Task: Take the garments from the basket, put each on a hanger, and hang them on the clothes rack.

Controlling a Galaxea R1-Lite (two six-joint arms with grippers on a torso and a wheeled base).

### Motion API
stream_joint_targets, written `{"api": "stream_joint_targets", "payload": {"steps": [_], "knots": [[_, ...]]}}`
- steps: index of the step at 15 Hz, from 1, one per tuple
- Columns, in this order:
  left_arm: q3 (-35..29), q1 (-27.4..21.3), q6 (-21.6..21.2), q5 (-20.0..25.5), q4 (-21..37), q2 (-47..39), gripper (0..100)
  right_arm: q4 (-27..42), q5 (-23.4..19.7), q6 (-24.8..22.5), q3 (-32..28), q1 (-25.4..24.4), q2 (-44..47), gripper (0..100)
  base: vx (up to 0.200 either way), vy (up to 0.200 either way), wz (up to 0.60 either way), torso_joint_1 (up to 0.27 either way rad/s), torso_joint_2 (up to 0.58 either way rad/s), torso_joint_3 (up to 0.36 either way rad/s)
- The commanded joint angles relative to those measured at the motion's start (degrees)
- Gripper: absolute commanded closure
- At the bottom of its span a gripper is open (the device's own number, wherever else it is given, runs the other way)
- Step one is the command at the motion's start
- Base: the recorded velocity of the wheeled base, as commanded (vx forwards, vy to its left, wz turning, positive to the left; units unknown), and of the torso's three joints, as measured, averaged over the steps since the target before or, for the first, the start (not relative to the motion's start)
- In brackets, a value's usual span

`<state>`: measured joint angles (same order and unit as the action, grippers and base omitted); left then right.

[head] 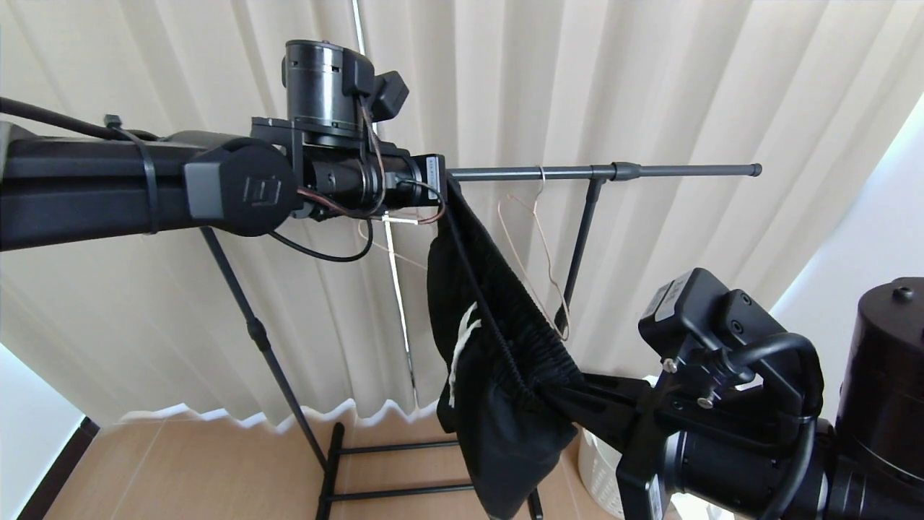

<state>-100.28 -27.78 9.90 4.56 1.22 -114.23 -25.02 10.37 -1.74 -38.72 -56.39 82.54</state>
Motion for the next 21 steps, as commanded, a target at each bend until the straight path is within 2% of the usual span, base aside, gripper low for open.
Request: {"api": "stream_joint_targets", "payload": {"steps": [1,2,3,4,6,8,9,12,14,16,17,18,21], "knots": [[1.8,1.8,0.0,-0.3,3.3,5.2,100,0.0,0.1,-0.1,-0.3,1.5,-0.5,100,0.0,0.0,0.0,0.0,0.0,0.0],[3.0,2.2,0.0,-1.2,4.7,6.5,100,-0.1,0.0,-0.1,-0.5,2.6,-0.5,100,0.0,0.0,0.0,0.0,0.0,0.0],[8.9,3.0,0.0,-5.5,6.9,11.6,100,-0.5,0.0,0.0,-1.4,6.5,-0.2,100,0.0,0.0,0.0,0.0,0.0,0.0],[11.9,3.1,-0.1,-7.1,6.9,13.9,100,-0.5,-0.1,0.1,-2.0,8.1,-0.2,100,0.0,0.0,0.0,0.0,0.0,0.0],[23.4,2.2,-1.2,-8.0,7.0,22.6,100,-0.3,-0.4,0.2,-4.9,12.2,0.3,100,0.0,0.0,0.0,0.0,0.0,0.0],[31.1,-0.3,-2.5,-8.3,7.0,27.0,100,-0.1,-0.4,0.2,-11.6,14.6,7.1,100,0.0,0.0,0.0,0.0,0.0,0.0],[36.4,-2.0,-2.6,-8.3,7.0,29.4,100,1.0,-0.4,0.1,-19.2,15.9,12.8,100,0.0,0.0,0.0,0.0,0.0,0.0],[45.0,-5.8,-2.2,-8.3,6.6,31.3,100,10.0,-0.5,0.2,-37.2,19.1,24.1,100,0.0,0.0,0.0,0.0,0.0,0.0],[47.2,-8.4,-0.7,-8.3,6.4,31.2,100,10.9,-0.4,0.0,-45.1,20.4,29.7,100,0.0,0.0,0.0,0.0,0.0,0.0],[46.5,-14.9,5.8,-8.3,6.2,30.7,100,16.2,-0.4,0.0,-55.2,20.4,34.9,100,0.0,0.0,0.0,0.0,0.0,0.0],[46.2,-15.6,6.4,-8.3,6.2,30.6,100,17.0,-0.4,0.0,-56.4,20.4,35.3,100,0.0,0.0,0.0,0.0,0.0,0.0],[45.2,-17.8,7.9,-8.3,6.2,29.2,100,18.9,-0.4,0.0,-61.2,20.4,37.6,100,0.0,0.0,0.0,0.0,0.0,0.0],[42.7,-22.5,10.2,-8.5,5.5,26.5,100,23.7,0.0,0.0,-70.4,19.7,42.2,100,0.0,0.0,0.0,0.0,0.0,0.0]]}}
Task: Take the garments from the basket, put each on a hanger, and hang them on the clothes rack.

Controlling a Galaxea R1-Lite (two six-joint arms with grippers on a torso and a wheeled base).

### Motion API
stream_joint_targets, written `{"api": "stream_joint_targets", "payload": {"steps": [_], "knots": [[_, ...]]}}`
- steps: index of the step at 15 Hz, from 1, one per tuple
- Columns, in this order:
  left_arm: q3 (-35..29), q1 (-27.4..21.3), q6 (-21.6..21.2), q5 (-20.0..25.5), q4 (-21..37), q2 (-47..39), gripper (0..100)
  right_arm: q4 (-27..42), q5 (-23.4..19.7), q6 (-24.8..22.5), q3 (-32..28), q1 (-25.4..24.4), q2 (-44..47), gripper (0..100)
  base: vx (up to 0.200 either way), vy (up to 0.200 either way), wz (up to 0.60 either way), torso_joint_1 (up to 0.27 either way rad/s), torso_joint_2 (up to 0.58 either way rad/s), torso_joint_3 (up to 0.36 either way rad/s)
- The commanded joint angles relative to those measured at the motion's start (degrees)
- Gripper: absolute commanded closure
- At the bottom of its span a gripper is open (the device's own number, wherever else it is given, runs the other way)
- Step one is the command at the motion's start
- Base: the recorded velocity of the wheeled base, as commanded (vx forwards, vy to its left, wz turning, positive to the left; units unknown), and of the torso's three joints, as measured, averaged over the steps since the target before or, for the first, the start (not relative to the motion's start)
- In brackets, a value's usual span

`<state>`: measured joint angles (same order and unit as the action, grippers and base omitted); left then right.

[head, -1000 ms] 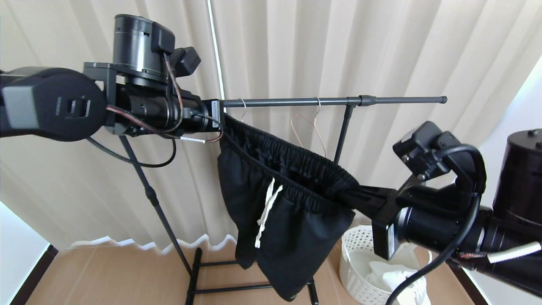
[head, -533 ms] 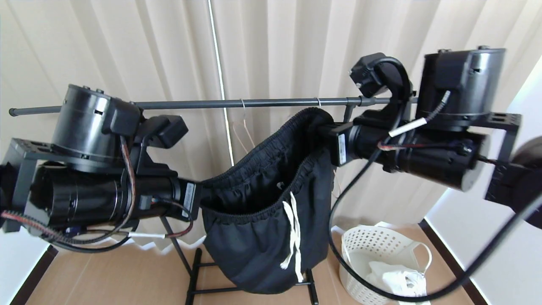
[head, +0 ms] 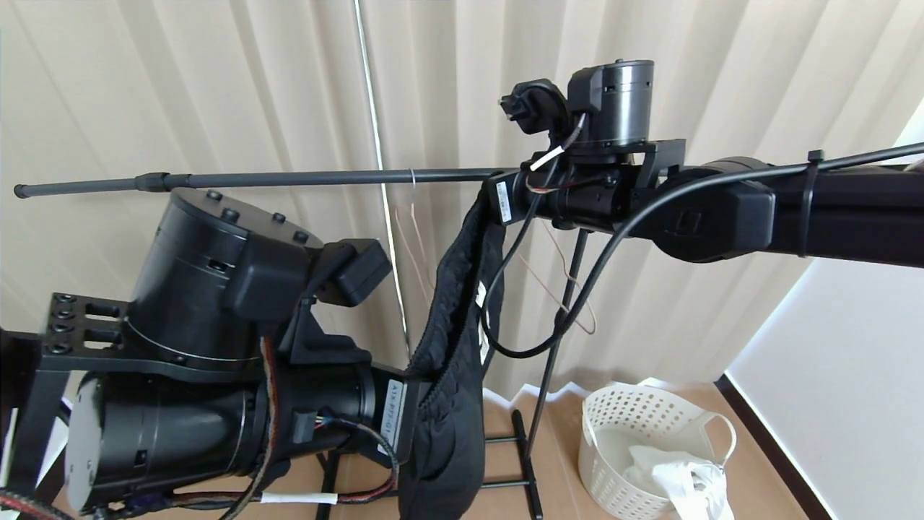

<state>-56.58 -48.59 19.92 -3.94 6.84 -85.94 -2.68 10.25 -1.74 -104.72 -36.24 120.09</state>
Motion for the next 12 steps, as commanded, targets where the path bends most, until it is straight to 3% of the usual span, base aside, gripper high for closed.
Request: {"api": "stream_joint_targets", "payload": {"steps": [1,4,7,10,11,12], "knots": [[-1.3,-2.0,0.8,0.0,-1.2,-2.2,100,2.0,0.1,-0.1,-6.1,-0.6,5.4,100,0.0,0.0,0.0,0.0,0.0,0.0],[-1.6,-2.3,1.1,-0.3,-4.0,-4.5,100,2.9,0.6,0.2,-8.0,-1.6,6.8,100,0.0,0.0,0.0,0.0,0.0,0.0],[-0.8,-2.2,1.4,-5.3,-4.0,-4.2,100,4.1,3.4,3.3,-6.5,-1.4,5.1,100,0.0,0.0,0.0,0.0,0.0,0.0],[-1.6,7.1,-2.3,-7.0,-4.1,-3.4,100,7.3,5.0,6.9,4.2,-0.1,-5.4,100,0.0,0.0,0.0,0.0,0.0,0.0],[-1.7,7.4,-2.5,-7.0,-4.1,-3.4,100,7.3,5.0,7.0,4.5,-0.1,-5.7,100,0.0,0.0,0.0,0.0,0.0,0.0],[-4.3,11.7,-5.0,-6.7,-4.3,-4.1,100,6.7,5.1,8.0,14.2,1.2,-12.8,100,0.0,0.0,0.0,0.0,0.0,0.0]]}}
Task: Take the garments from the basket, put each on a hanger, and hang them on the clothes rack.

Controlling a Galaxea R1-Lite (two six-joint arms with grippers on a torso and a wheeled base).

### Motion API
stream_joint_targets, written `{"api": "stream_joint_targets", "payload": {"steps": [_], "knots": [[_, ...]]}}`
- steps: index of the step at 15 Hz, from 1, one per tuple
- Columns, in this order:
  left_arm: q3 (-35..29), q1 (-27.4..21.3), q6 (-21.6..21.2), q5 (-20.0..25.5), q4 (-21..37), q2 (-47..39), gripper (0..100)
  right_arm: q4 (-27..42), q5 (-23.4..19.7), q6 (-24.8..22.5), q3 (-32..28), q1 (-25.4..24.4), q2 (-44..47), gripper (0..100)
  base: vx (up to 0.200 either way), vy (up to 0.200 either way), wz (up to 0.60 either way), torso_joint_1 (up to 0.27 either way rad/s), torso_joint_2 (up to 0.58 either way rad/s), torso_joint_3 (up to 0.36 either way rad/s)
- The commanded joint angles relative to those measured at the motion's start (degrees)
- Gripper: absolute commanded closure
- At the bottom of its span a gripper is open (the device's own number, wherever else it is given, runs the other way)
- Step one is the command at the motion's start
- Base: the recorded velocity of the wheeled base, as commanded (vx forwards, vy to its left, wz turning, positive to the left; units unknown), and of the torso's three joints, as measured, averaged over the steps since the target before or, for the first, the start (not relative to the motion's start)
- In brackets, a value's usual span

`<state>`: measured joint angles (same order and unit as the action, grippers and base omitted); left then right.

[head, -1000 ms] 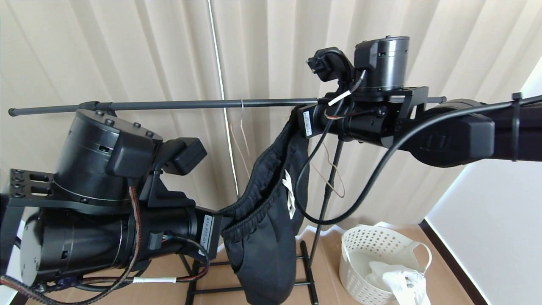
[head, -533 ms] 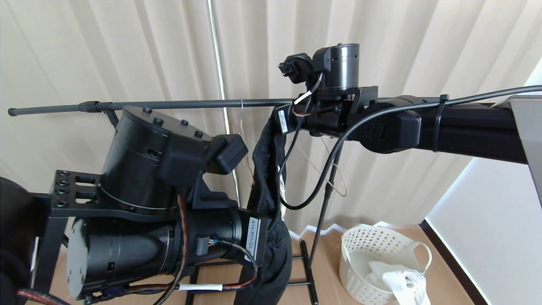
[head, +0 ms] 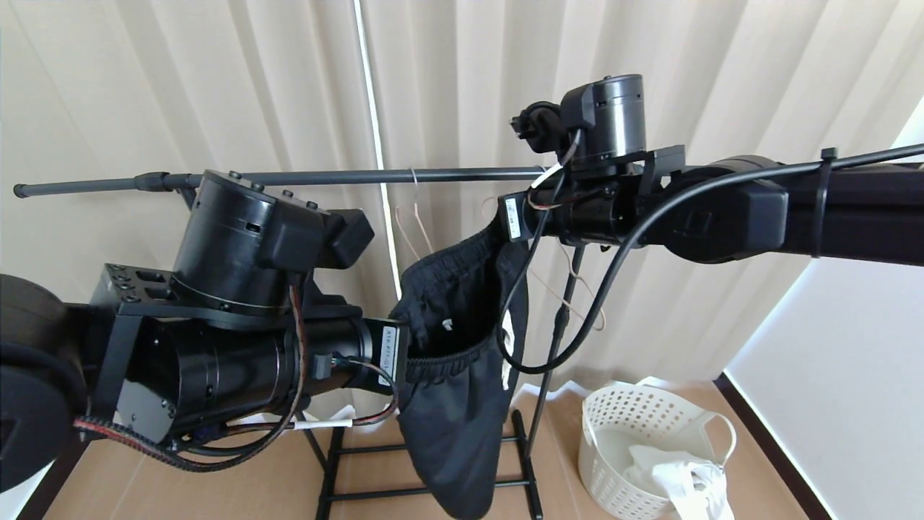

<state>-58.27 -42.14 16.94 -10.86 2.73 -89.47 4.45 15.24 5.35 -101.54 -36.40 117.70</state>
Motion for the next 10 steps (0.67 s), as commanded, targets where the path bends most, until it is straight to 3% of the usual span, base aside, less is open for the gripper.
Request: {"api": "stream_joint_targets", "payload": {"steps": [1,4,5,6,7,10], "knots": [[-4.4,5.8,-2.0,0.2,-0.3,-1.9,100,-0.4,0.2,1.0,16.2,1.4,-14.1,100,0.0,0.0,0.0,0.0,0.0,0.0],[-13.3,7.4,-3.3,0.0,-0.2,-8.1,100,-0.7,0.7,1.0,32.1,1.3,-24.8,100,0.0,0.0,0.0,0.0,0.0,0.0],[-17.0,8.4,-4.4,-0.1,-0.2,-10.7,100,-2.0,0.8,1.0,36.3,1.6,-26.4,100,0.0,0.0,0.0,0.0,0.0,0.0],[-17.0,8.4,-4.4,-0.1,-0.2,-10.7,100,-2.0,0.8,1.0,36.3,1.6,-26.4,100,0.0,0.0,0.0,0.0,0.0,0.0],[-22.3,10.0,-5.5,-0.2,0.1,-14.4,100,-6.4,0.4,1.1,42.5,4.3,-26.1,100,0.0,0.0,0.0,0.0,0.0,0.0],[-25.7,10.1,-5.8,-0.2,0.3,-16.0,100,-9.7,0.4,0.5,43.7,4.5,-24.0,100,0.0,0.0,0.0,0.0,0.0,0.0]]}}
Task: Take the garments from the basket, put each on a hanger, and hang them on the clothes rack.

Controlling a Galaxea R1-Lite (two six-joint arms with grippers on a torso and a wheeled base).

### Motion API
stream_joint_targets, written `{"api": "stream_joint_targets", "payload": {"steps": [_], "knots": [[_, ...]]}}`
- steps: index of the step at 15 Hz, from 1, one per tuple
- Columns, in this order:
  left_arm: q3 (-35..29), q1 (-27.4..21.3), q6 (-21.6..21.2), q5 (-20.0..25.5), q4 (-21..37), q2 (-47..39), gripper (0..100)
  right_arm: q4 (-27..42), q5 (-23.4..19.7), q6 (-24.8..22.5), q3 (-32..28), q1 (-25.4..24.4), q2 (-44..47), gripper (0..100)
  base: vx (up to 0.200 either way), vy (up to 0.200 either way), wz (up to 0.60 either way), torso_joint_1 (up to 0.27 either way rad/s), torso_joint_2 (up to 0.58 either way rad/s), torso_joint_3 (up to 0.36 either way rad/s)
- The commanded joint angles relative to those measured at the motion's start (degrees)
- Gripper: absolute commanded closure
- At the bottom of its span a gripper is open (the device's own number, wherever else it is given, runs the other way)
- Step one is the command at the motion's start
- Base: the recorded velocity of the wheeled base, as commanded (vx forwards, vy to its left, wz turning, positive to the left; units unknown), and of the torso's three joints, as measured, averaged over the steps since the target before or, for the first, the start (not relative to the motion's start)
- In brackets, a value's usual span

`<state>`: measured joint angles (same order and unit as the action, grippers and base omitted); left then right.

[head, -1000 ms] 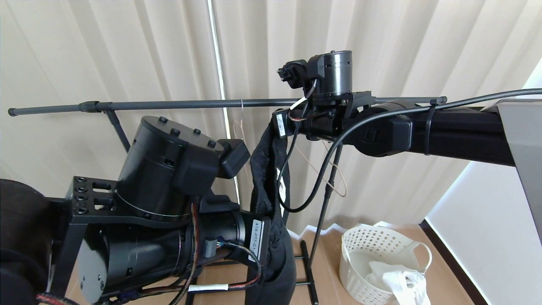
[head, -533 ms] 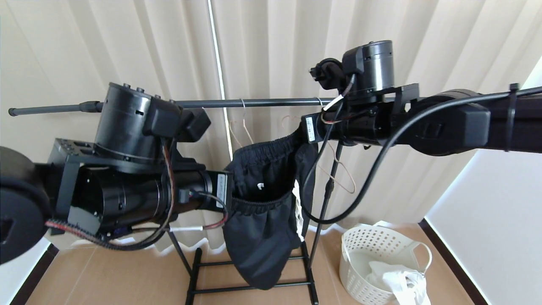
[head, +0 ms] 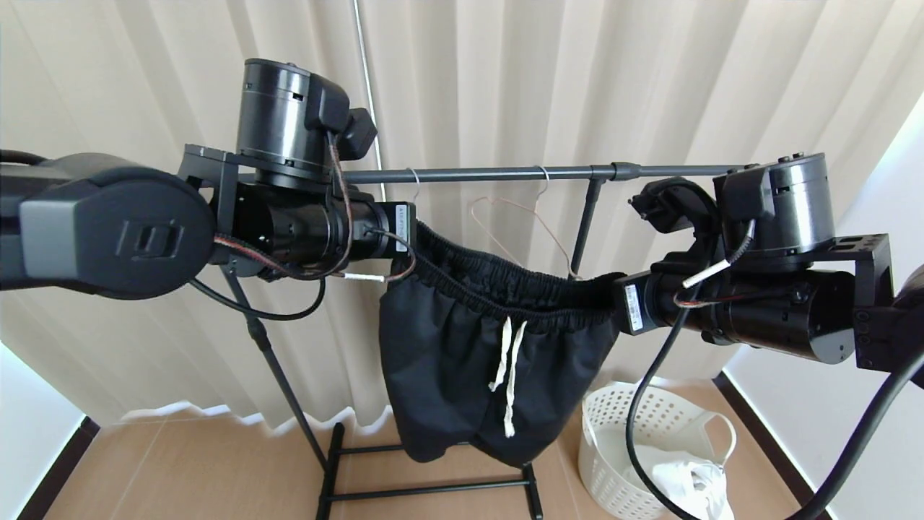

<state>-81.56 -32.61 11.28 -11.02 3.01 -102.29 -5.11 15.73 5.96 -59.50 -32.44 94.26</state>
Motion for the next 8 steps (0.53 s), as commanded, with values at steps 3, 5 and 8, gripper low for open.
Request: {"api": "stream_joint_targets", "payload": {"steps": [3,5,8], "knots": [[-3.4,-0.7,-1.2,-0.1,0.1,-2.4,100,0.3,-0.2,-0.3,2.5,0.5,-0.2,0,0.0,0.0,0.0,0.0,0.0,0.0],[-5.2,-1.2,-1.3,-0.1,0.2,-2.1,100,0.5,-0.3,-2.7,4.2,0.5,-0.5,0,0.0,0.0,0.0,0.0,0.0,0.0],[-7.7,-1.7,-2.4,-0.1,0.9,-2.3,100,-0.7,-7.3,-9.5,10.6,0.5,-2.9,0,0.0,0.0,0.0,0.0,0.0,0.0]]}}
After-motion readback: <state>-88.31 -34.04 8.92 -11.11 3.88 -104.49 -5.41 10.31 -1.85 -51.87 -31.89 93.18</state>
